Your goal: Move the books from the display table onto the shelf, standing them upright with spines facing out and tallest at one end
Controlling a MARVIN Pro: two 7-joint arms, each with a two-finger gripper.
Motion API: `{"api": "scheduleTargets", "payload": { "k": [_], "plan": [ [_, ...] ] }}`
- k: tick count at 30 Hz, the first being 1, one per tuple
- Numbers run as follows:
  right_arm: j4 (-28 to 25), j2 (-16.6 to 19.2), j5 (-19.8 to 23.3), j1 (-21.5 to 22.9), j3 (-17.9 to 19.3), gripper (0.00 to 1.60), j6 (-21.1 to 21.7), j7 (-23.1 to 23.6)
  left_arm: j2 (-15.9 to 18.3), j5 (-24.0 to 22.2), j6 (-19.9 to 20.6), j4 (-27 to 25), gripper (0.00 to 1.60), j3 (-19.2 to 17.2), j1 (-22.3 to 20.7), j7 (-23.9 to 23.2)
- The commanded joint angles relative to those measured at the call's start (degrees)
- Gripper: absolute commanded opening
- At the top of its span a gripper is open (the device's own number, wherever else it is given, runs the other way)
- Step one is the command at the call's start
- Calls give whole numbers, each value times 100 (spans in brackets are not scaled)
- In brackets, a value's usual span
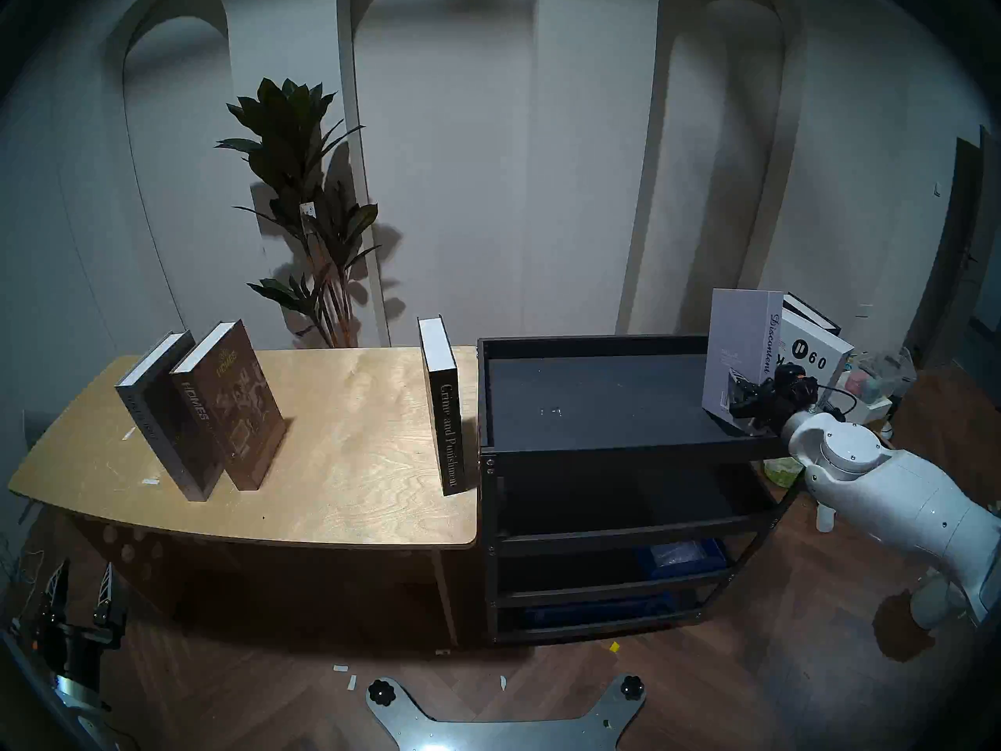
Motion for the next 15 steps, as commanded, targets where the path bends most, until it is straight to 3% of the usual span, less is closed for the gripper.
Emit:
{"api": "scheduleTargets", "payload": {
  "k": [1, 15],
  "plan": [
    [301, 162, 83, -277, -55, 0, -193, 50, -166, 28, -73, -284, 160, 51, 98, -82],
    [865, -193, -133, 72, -167, 0, -203, 288, -331, 89, -98, -426, 160, 100, 122, -109]
  ]
}}
